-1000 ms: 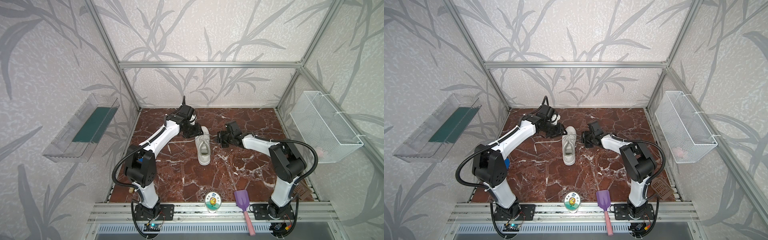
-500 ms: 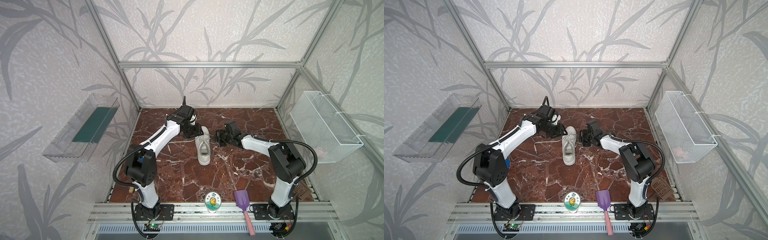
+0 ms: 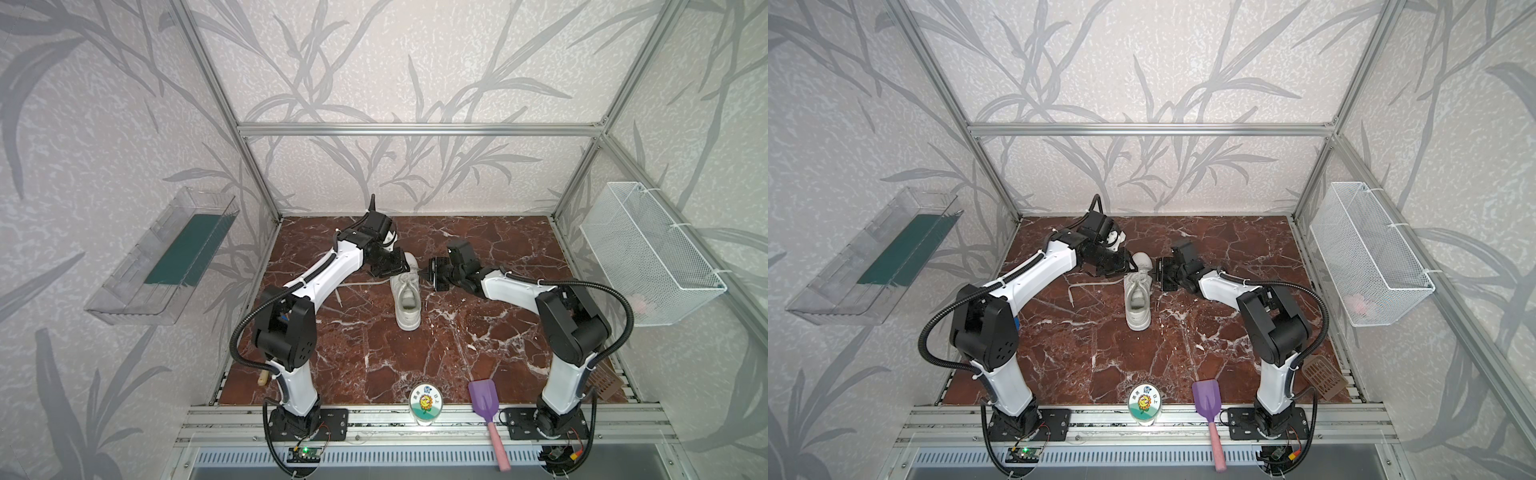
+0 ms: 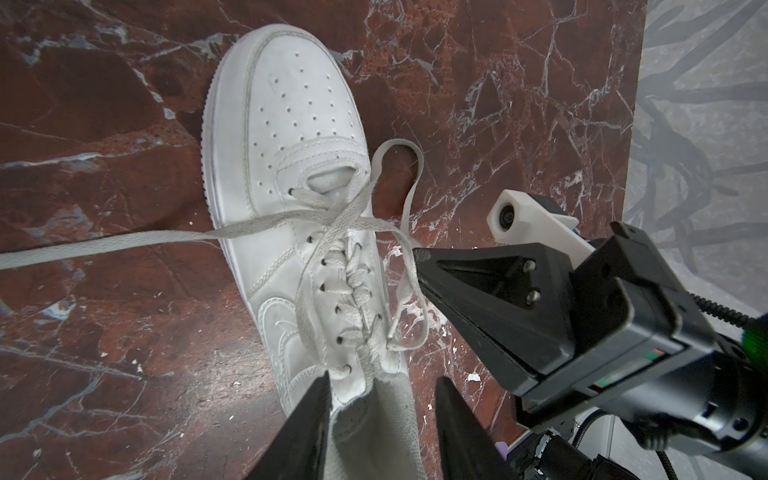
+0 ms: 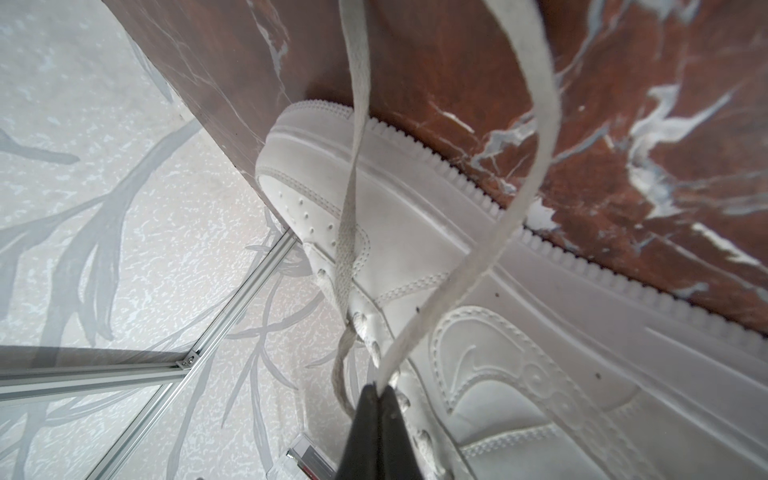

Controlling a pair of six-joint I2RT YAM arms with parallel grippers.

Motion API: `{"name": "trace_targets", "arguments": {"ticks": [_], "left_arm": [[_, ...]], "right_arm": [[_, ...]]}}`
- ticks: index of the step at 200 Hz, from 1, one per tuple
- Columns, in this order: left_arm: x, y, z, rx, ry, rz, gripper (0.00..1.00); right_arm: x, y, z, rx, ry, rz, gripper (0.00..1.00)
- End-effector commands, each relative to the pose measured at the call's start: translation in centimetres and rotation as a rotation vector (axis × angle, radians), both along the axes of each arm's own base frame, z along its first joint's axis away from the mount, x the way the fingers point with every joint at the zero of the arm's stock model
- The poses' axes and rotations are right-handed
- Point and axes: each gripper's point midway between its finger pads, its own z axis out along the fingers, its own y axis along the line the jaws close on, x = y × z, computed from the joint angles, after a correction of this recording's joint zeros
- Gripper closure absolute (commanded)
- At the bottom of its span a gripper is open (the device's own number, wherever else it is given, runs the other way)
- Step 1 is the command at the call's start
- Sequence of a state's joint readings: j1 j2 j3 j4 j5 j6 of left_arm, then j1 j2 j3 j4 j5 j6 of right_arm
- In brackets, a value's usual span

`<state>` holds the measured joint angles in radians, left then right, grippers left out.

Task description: Tie the shoes

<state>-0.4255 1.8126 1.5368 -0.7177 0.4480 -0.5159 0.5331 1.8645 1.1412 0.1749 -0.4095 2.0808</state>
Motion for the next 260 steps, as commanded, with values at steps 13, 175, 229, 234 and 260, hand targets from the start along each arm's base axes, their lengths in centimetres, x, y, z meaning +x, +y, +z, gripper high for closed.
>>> {"name": "trace_targets", "arguments": {"ticks": [13, 175, 229, 234, 260], "left_arm": [[0.4, -1.1, 0.3, -0.026, 0.001, -0.014, 0.57], [0.9, -2.3, -1.2, -0.053, 0.032, -0.018, 0.72], [0.9, -2.5, -1.9, -0.053, 0.048, -0.02, 0.77], [0.8, -2.5, -1.9, -0.053, 0.049, -0.02, 0.78], [0.9, -2.4, -1.8, -0.051, 0.042, -0.016, 0.88]], "right_arm": [[-0.5, 0.5, -0.5, 0.033, 0.034, -0.002, 1.0], [-0.8, 1.1, -0.3, 0.072, 0.026, 0.003, 1.0], [-0.7, 1.3, -0.1, 0.082, 0.021, 0.004, 1.0], [-0.7, 1.3, -0.1, 0.082, 0.019, 0.005, 1.0], [-0.7, 1.2, -0.2, 0.083, 0.018, 0.003, 1.0]]}}
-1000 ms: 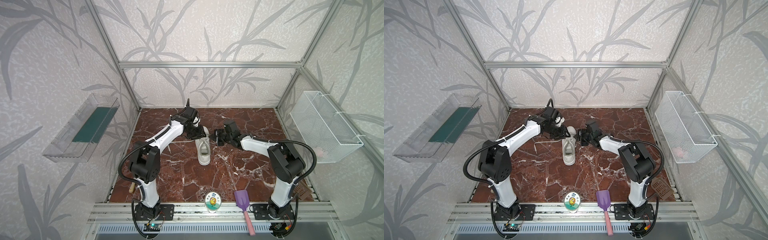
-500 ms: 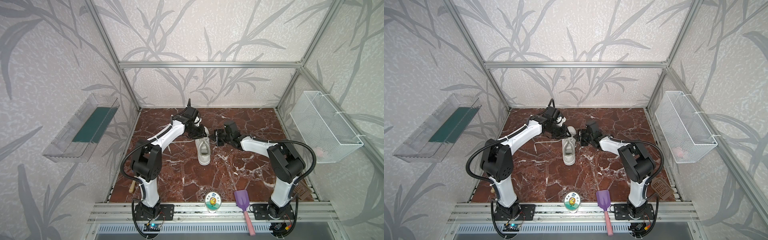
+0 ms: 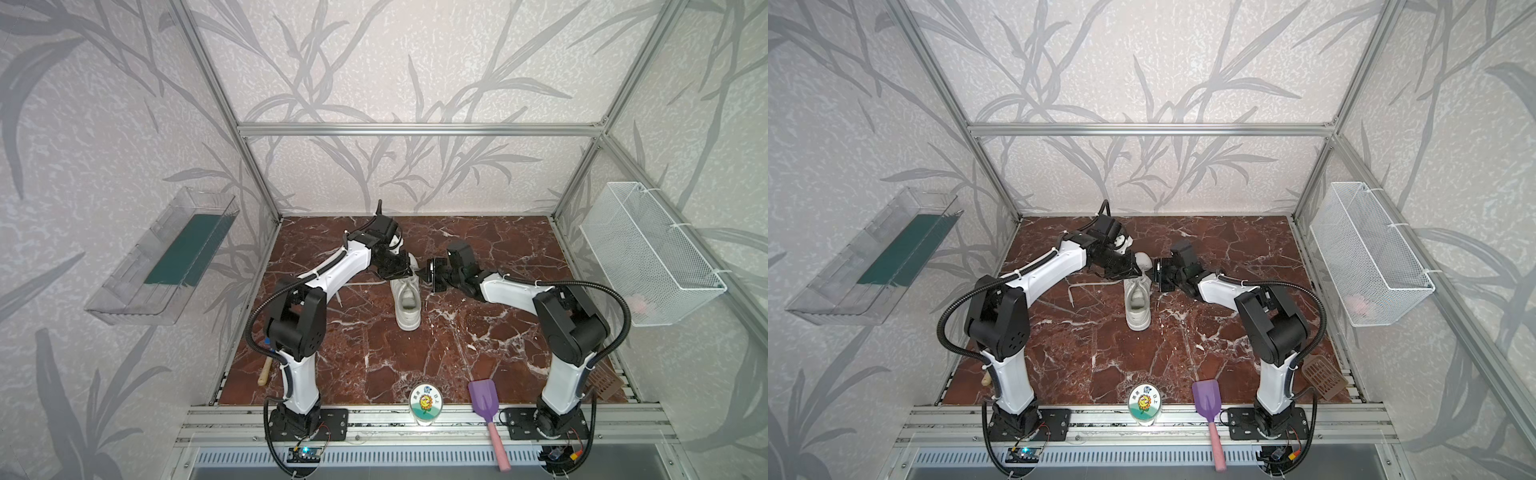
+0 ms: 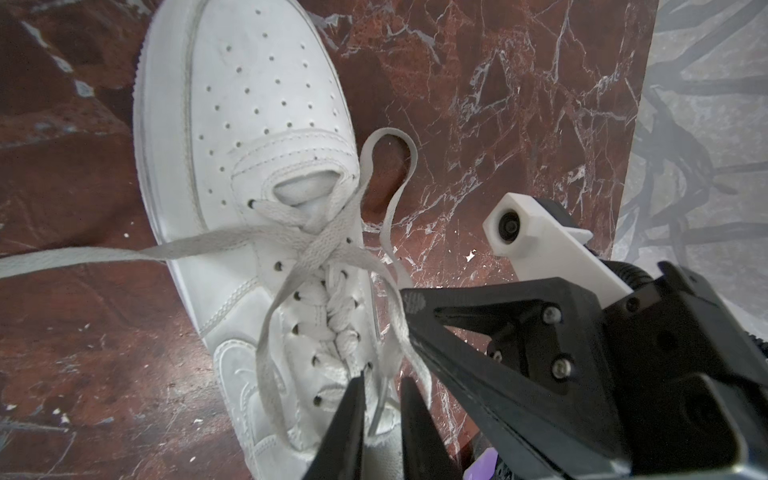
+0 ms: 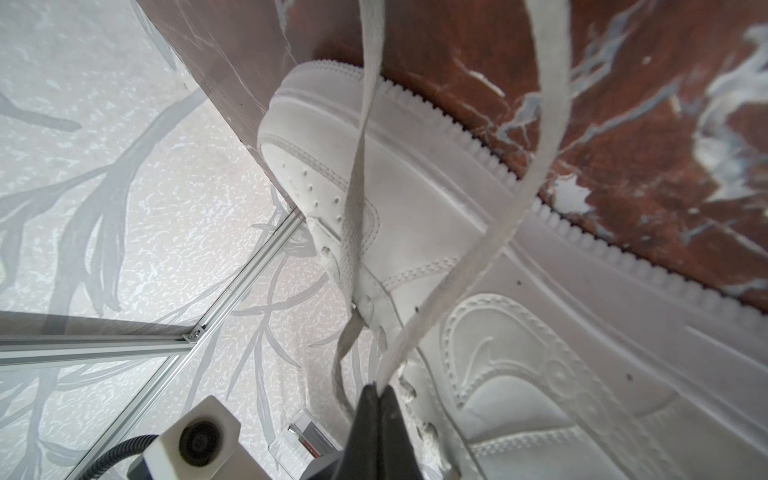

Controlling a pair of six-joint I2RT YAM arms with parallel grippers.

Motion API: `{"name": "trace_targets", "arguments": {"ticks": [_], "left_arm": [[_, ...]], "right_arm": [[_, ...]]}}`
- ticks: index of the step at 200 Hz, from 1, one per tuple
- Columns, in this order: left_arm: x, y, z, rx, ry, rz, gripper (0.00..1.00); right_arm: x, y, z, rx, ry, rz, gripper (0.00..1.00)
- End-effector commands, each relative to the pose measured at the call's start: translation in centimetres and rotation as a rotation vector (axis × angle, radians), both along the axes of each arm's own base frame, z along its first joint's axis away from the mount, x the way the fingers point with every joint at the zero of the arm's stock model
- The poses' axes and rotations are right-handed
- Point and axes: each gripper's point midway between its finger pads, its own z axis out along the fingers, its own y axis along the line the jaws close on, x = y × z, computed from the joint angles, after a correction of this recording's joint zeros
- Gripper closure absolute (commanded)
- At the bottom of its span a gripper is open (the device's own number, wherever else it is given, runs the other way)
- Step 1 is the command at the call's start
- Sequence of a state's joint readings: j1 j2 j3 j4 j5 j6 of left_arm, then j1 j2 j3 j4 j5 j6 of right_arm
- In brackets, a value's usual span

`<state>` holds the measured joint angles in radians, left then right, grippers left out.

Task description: Tie the shoes

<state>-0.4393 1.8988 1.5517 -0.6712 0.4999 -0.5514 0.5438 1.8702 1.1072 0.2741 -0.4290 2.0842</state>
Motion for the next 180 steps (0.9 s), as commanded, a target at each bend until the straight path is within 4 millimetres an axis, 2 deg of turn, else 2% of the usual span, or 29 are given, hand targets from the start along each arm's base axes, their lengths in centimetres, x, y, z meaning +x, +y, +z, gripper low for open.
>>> {"name": "trace_targets", "arguments": {"ticks": [1, 16, 35, 73, 107, 147, 150, 180], "left_arm": [[0.4, -0.5, 0.6, -0.012, -0.019, -0.006, 0.89], [0.4, -0.5, 0.7, -0.006, -0.025, -0.006, 0.95], [0.5, -0.3, 0.9, 0.003, -0.031, -0.007, 1.0], [0.7, 0.2, 2.4, 0.005, -0.057, 0.0, 1.0], [0.9, 0.5, 4.4, 0.005, -0.091, -0.004, 1.0], [1.8, 0.8, 7.8, -0.021, -0.152, 0.009, 1.0], [1.8, 0.8, 8.0, -0.023, -0.155, 0.009, 1.0], [2.4, 0.5, 9.8, -0.055, -0.18, 0.007, 1.0]], "right_arm": [[-0.5, 0.4, -0.5, 0.042, 0.062, -0.02, 1.0], [-0.3, 0.3, -0.3, 0.044, 0.046, -0.03, 0.97], [-0.2, -0.2, -0.4, 0.032, 0.035, -0.053, 0.85], [-0.8, -1.2, -0.8, 0.009, 0.04, -0.078, 0.72], [-1.6, -2.2, -1.3, -0.016, 0.052, -0.09, 0.67], [-2.0, -5.6, -1.1, -0.197, -0.027, -0.055, 0.64], [-1.9, -5.9, -0.1, -0.208, -0.055, -0.053, 0.63], [-1.5, -9.6, 1.6, -0.44, -0.194, 0.003, 0.62]]}}
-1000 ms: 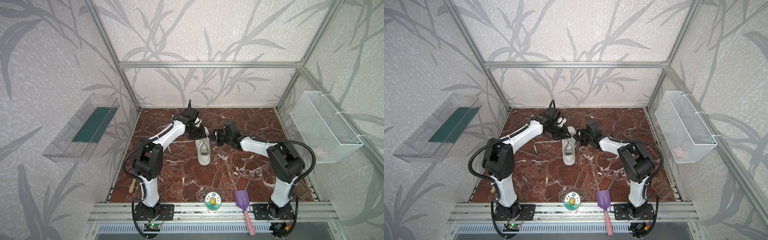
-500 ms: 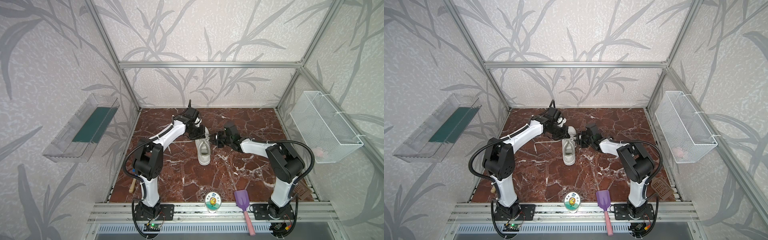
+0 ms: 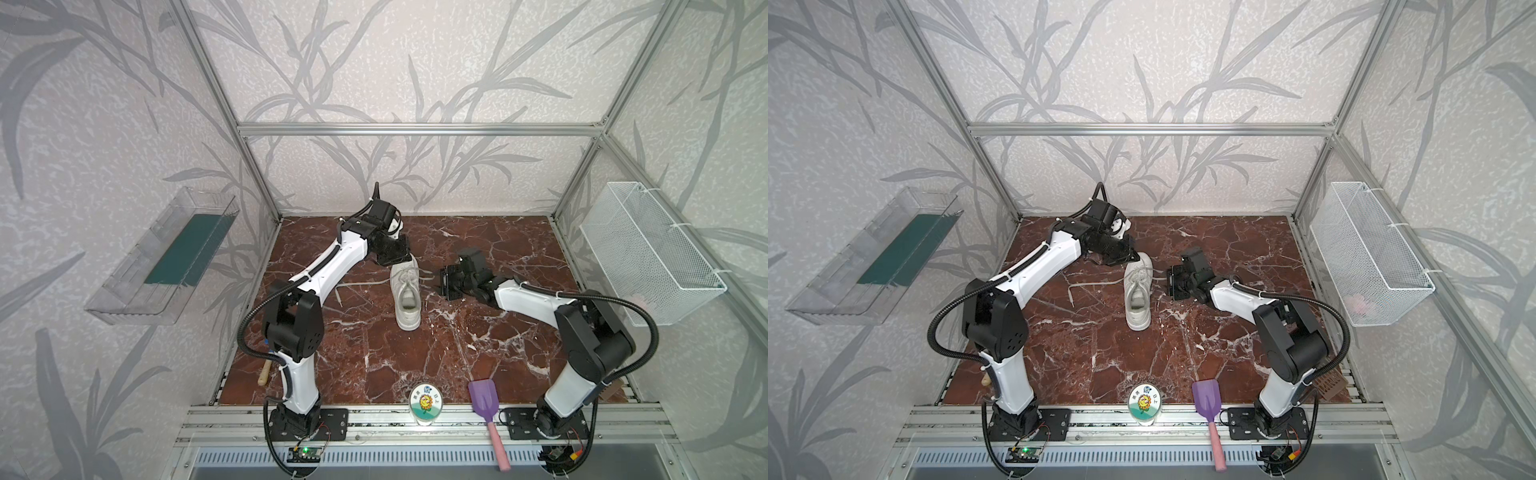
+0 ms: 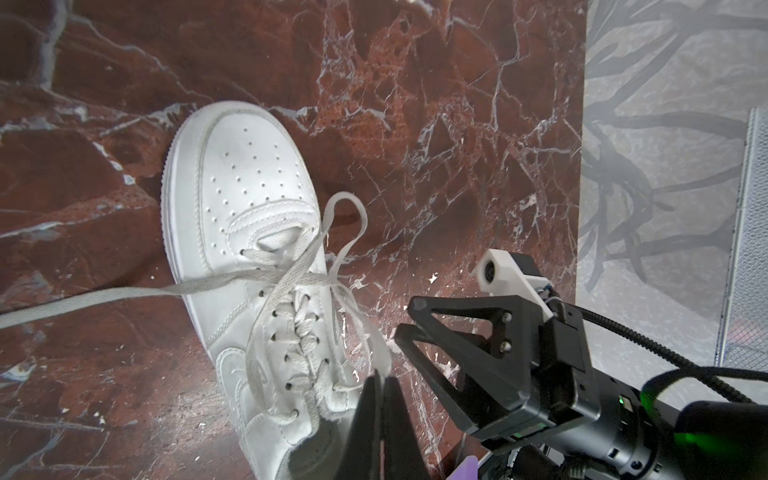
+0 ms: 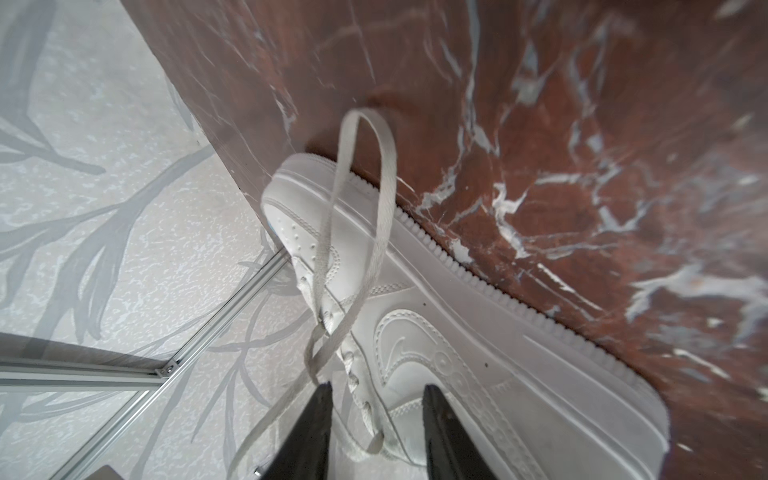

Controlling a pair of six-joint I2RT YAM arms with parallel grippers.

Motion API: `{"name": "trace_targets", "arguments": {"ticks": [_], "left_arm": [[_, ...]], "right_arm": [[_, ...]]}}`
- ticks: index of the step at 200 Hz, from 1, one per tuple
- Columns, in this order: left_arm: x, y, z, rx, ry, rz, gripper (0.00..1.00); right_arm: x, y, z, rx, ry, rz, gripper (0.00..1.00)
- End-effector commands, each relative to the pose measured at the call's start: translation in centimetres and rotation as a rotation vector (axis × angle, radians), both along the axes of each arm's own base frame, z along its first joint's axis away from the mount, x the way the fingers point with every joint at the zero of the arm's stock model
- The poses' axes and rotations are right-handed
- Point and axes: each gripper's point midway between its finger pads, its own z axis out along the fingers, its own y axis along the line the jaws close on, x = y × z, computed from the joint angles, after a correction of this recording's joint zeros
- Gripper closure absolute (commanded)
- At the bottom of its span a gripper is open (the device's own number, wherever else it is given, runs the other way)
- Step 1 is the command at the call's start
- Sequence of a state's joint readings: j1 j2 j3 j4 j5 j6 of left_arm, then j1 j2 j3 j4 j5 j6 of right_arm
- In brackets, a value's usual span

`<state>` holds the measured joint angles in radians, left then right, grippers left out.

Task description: Tie the shoes

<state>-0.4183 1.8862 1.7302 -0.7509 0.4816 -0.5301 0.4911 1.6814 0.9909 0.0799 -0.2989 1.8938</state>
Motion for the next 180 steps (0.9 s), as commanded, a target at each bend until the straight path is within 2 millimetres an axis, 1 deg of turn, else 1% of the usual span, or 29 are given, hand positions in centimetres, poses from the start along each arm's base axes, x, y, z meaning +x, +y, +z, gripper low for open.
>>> {"name": "trace_targets", "arguments": {"ticks": [1, 10, 23, 49, 66, 78, 90, 102, 119, 143, 148, 150, 153, 180], "left_arm": [[-0.1, 0.2, 3.7, -0.028, -0.062, -0.007, 1.0], [0.1, 0.1, 4.2, -0.042, -0.067, -0.008, 1.0], [0.3, -0.1, 5.1, -0.067, -0.081, -0.005, 1.0], [0.7, -0.4, 6.6, -0.104, -0.106, 0.002, 1.0], [0.9, -0.5, 7.4, -0.128, -0.115, 0.003, 1.0], [1.0, -0.6, 7.9, -0.142, -0.119, 0.004, 1.0], [1.1, -0.6, 8.2, -0.15, -0.125, 0.006, 1.0], [1.1, -0.6, 8.5, -0.154, -0.128, 0.008, 1.0], [1.1, -0.5, 8.6, -0.158, -0.127, 0.01, 1.0], [0.9, -0.5, 8.7, -0.156, -0.127, 0.012, 1.0], [0.9, -0.4, 8.8, -0.157, -0.13, 0.012, 1.0], [0.9, -0.4, 8.8, -0.156, -0.131, 0.013, 1.0], [0.9, -0.4, 8.8, -0.155, -0.129, 0.012, 1.0], [0.8, -0.1, 9.1, -0.154, -0.134, 0.017, 1.0]], "right_arm": [[0.3, -3.3, 1.9, -0.233, -0.125, 0.063, 0.62], [0.7, -4.0, 2.7, -0.298, -0.197, 0.098, 0.61], [1.4, -4.4, 4.1, -0.388, -0.328, 0.169, 0.61], [2.4, -4.0, 6.9, -0.523, -0.569, 0.312, 0.61], [2.6, -2.8, 8.7, -0.587, -0.728, 0.43, 0.61], [2.5, -1.9, 9.6, -0.645, -0.811, 0.514, 0.61], [2.3, -0.2, 10.7, -0.69, -0.911, 0.613, 0.61], [2.0, 1.6, 11.4, -0.724, -1.003, 0.713, 0.61], [1.8, 4.0, 11.8, -0.71, -1.099, 0.809, 0.61], [2.4, 6.0, 12.0, -0.686, -1.163, 0.873, 0.61], [2.4, 6.3, 12.5, -0.679, -1.18, 0.876, 0.6], [2.6, 6.5, 11.7, -0.677, -1.166, 0.889, 0.6], [2.8, 6.7, 11.3, -0.675, -1.163, 0.897, 0.6], [3.6, 7.6, 10.5, -0.662, -1.148, 0.918, 0.6]]}}
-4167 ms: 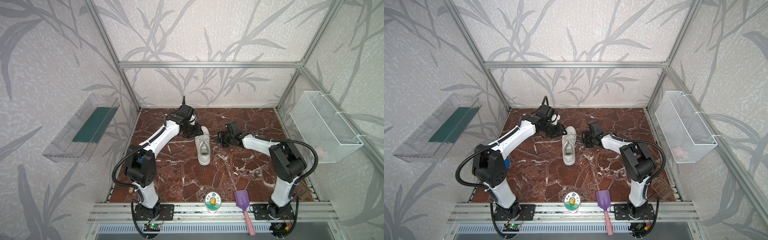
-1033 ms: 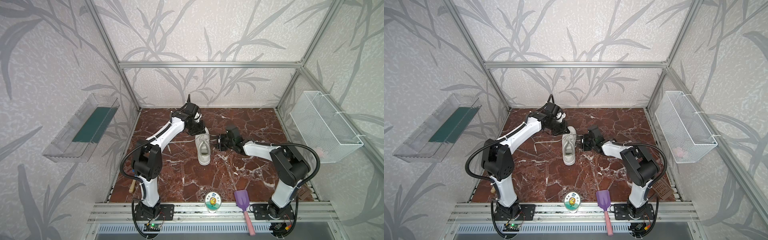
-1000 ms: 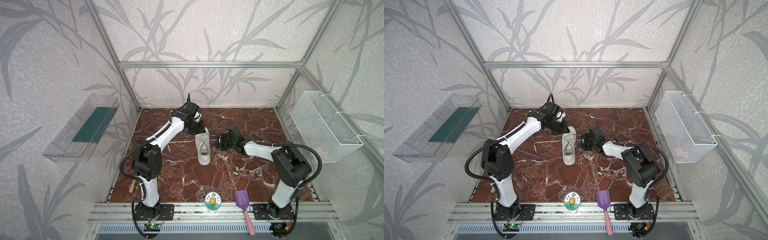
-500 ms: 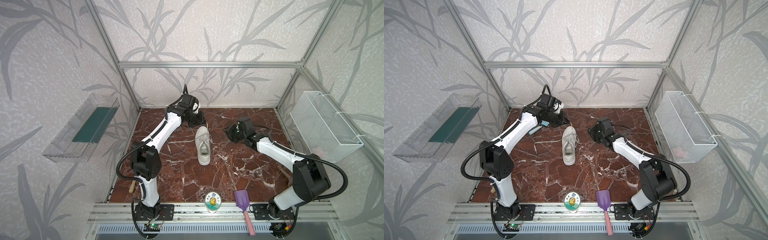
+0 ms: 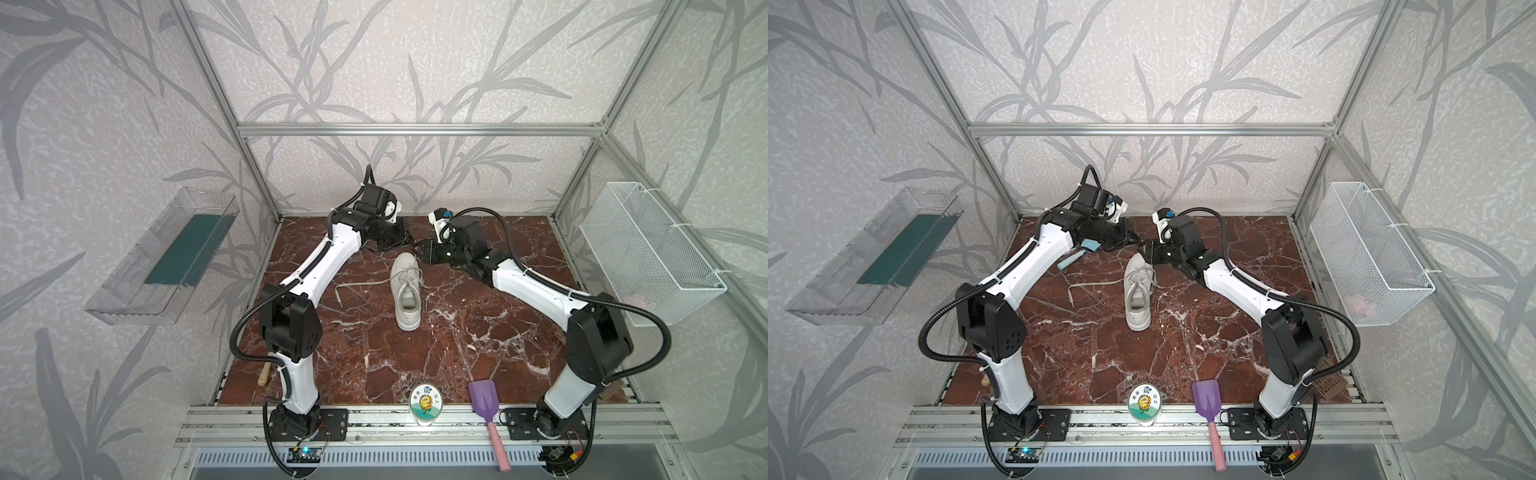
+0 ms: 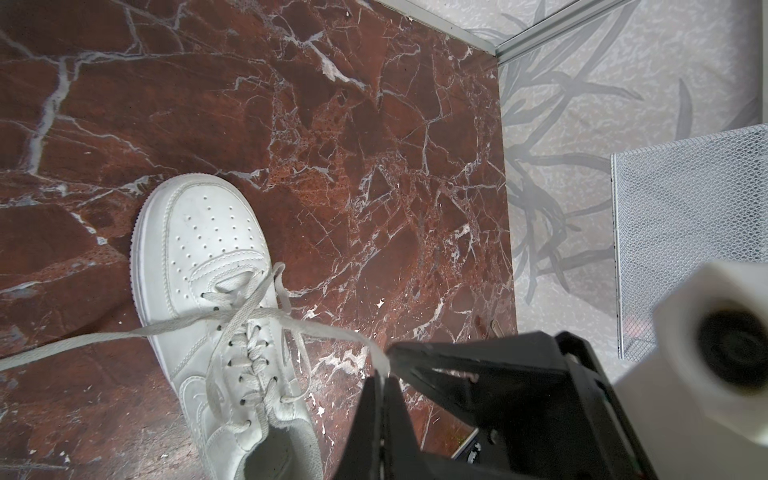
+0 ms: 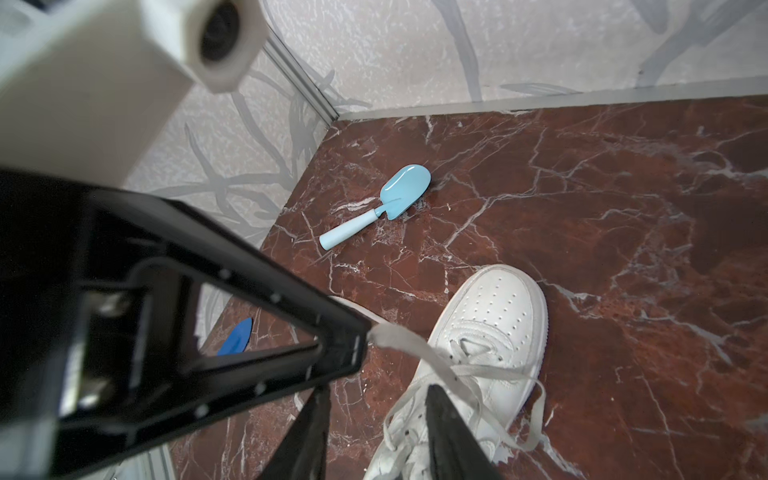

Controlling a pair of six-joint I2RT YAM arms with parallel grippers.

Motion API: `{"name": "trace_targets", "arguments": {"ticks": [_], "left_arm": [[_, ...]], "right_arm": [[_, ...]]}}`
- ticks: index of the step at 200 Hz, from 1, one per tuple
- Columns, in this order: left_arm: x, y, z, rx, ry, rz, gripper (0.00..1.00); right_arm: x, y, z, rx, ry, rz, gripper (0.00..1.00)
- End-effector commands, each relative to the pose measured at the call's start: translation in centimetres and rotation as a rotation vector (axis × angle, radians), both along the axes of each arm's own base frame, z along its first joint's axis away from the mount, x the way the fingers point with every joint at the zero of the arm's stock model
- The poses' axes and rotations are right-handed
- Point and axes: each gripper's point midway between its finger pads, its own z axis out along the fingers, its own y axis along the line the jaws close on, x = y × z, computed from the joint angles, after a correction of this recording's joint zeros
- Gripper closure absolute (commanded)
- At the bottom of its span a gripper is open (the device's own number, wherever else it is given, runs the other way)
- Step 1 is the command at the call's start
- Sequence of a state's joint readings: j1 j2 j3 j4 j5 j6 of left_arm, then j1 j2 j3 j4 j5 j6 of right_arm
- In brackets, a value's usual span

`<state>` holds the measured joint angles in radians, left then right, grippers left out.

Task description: Tie the shoes

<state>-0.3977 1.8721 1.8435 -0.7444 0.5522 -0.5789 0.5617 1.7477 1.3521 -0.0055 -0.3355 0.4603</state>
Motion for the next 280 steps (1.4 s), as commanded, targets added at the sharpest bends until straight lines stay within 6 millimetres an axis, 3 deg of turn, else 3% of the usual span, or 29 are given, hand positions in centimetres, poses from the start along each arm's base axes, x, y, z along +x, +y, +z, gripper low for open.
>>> {"name": "trace_targets", "arguments": {"ticks": [1, 57, 73, 93, 121, 165, 203, 243, 280], "left_arm": [[-0.5, 0.6, 3.5, -0.034, -0.064, 0.008, 1.0], [-0.8, 1.1, 4.0, -0.034, -0.066, 0.011, 1.0], [-0.8, 1.2, 4.0, -0.033, -0.069, 0.012, 1.0], [-0.8, 1.6, 3.7, -0.031, -0.063, 0.02, 1.0], [-0.5, 2.5, 3.3, -0.025, -0.064, 0.042, 0.85], [0.0, 5.4, 2.0, 0.001, -0.052, 0.094, 0.61], [-0.1, 8.0, -2.3, 0.046, 0.003, 0.153, 0.57], [-1.6, 11.4, -9.7, 0.263, 0.124, 0.178, 0.56], [-1.7, 13.3, -14.0, 0.429, 0.171, 0.15, 0.56]], "right_arm": [[0.4, 1.0, -0.6, -0.026, -0.022, 0.067, 0.6], [1.8, 1.6, -1.7, -0.035, -0.043, 0.061, 0.65], [2.1, 1.6, -1.5, -0.04, -0.05, 0.056, 0.7], [2.1, 1.5, -1.3, -0.045, -0.044, 0.055, 0.85], [1.9, 1.0, -0.2, -0.038, -0.063, 0.037, 0.95], [1.8, 0.3, 0.9, -0.016, -0.072, 0.023, 0.99], [1.5, 0.2, 1.1, -0.004, -0.059, 0.028, 0.99], [1.2, 0.1, 1.2, 0.005, -0.048, 0.031, 0.99], [0.9, 0.4, 1.7, 0.022, -0.044, 0.045, 0.99]]}}
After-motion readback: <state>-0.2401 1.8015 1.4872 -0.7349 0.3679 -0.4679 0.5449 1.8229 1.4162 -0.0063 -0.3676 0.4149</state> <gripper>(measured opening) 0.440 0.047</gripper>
